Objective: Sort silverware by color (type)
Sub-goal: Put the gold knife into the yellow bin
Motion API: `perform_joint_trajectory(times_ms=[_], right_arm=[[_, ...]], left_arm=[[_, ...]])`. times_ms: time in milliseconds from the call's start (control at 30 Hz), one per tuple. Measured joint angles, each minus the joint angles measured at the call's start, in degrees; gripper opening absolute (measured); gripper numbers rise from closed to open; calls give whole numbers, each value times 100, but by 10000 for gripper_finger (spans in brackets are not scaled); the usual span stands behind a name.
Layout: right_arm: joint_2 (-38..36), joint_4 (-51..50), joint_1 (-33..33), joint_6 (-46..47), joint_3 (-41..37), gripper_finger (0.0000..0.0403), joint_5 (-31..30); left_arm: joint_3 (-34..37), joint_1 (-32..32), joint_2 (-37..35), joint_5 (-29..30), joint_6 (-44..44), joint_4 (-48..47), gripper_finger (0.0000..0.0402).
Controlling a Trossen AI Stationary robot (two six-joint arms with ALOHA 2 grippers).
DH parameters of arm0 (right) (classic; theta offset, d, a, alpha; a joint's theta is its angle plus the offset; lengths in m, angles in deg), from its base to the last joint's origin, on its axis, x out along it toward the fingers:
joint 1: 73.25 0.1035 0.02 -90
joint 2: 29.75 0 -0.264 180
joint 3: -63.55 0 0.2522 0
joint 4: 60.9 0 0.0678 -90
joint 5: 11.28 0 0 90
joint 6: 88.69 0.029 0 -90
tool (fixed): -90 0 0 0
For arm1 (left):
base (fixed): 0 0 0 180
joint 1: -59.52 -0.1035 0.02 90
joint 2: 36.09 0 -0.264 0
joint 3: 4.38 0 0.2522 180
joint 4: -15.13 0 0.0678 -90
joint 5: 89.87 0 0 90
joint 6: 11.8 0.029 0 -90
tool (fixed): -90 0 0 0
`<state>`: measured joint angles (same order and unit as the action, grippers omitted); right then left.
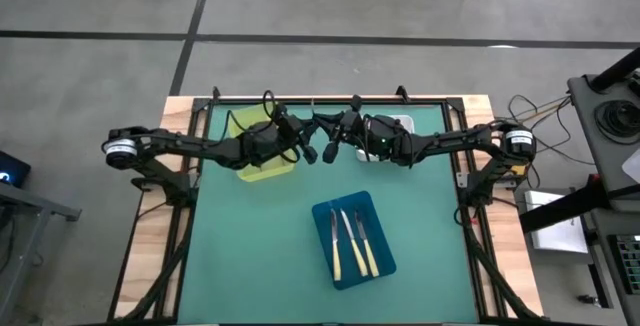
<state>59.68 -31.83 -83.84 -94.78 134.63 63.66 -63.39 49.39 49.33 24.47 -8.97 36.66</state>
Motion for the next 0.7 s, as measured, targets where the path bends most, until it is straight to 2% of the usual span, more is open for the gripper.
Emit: perform_joint_trajectory(times_ms=[167,467,700], right_arm=[[0,-47,0,129,2,25,7],[0,-254,-9,307,2,111,-24],[-130,-788,-34,296,4,156,-355]], left_arm=[[2,1,-24,-78,-110,-22,11],[2,13,-52,-132,-355,-74,10],[4,-10,-535,-125,-859,-1182,10]])
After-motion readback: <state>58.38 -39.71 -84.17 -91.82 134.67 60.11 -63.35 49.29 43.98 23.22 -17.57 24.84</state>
